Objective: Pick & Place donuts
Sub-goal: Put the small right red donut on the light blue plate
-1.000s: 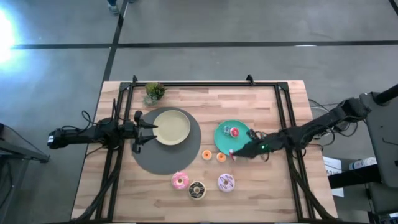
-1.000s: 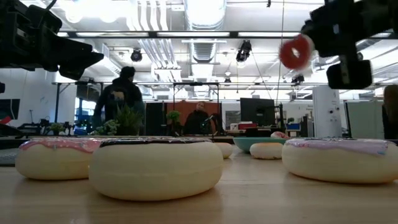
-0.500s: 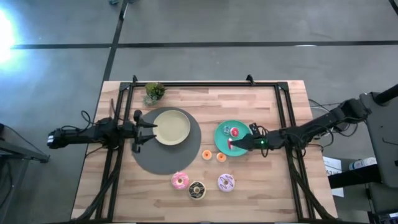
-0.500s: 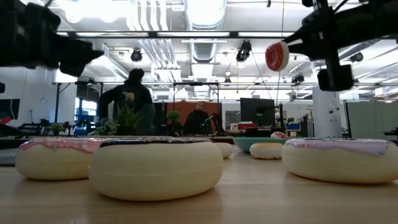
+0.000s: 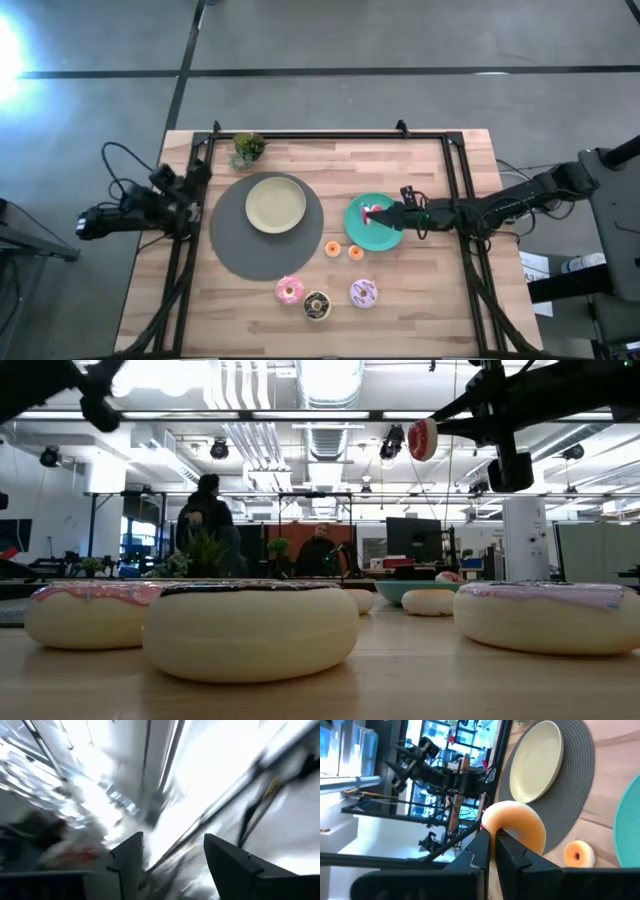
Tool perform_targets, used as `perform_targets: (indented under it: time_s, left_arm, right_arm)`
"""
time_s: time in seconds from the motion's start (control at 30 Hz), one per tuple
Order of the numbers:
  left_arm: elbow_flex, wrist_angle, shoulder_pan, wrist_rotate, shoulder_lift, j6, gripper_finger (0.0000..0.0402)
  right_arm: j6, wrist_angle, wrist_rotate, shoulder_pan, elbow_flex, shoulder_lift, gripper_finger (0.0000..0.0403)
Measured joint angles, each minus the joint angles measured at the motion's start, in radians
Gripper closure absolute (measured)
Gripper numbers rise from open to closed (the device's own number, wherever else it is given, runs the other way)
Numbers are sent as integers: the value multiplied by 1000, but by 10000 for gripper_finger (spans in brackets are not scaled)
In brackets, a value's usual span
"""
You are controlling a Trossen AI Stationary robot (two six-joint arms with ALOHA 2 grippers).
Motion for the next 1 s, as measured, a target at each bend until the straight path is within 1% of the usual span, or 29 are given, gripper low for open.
perform_targets:
  time_s: [0.03, 0.07, 0.1, 0.17, 0.23, 0.27, 0.37, 0.4, 0.43, 0.53, 0.6, 0.67, 0.73, 0.8, 0.87, 0.97, 1.0]
  left_arm:
    - [0, 30, 0, 8, 0, -66, 218]
    - [0, 38, 0, 25, -1, -99, 218]
    - [0, 35, 0, 33, -1, -101, 218]
    - [2, -26, 0, 25, 20, -99, 218]
    - [-2, -88, 0, -51, 65, -131, 218]
    - [-9, -105, -1, -109, 97, -184, 218]
    - [-11, -104, 0, -291, 206, -414, 218]
    - [-11, -102, 0, -328, 243, -462, 218]
    - [-11, -100, 1, -346, 284, -479, 218]
    - [-11, -88, 1, -354, 415, -523, 218]
    - [-3, -53, 1, -404, 503, -580, 218]
    - [24, -52, 2, -452, 577, -601, 218]
    - [80, -46, 2, -469, 655, -577, 218]
    - [157, -51, 2, -458, 746, -506, 218]
    - [257, -48, 2, -440, 841, -369, 218]
    - [410, -57, 2, -378, 993, -87, 218]
    - [452, -69, 2, -362, 1040, -28, 218]
  right_arm:
    - [0, 0, 0, -5, 0, 0, 390]
    - [2, 0, 0, -10, 0, 0, 390]
    - [5, 0, 0, -15, 0, 0, 390]
    - [7, 2, 1, -27, 0, 0, 390]
    - [8, 7, 1, -40, 0, 0, 390]
    - [10, 17, 0, -46, 0, 0, 390]
    - [9, 67, 0, -64, 0, 0, 390]
    - [8, 88, 0, -69, 0, 1, 390]
    - [8, 104, 0, -75, 0, 2, 390]
    - [9, 119, 0, -85, 1, 2, 390]
    - [8, 113, 0, -89, 6, 3, 390]
    - [8, 114, 0, -94, 14, 11, 390]
    - [10, 113, 7, -100, 26, 25, 390]
    - [15, 113, 7, -108, 49, 51, 390]
    - [46, 115, 7, -118, 76, 86, 390]
    - [94, 115, 21, -134, 125, 144, 390]
    - [112, 115, 33, -138, 137, 159, 390]
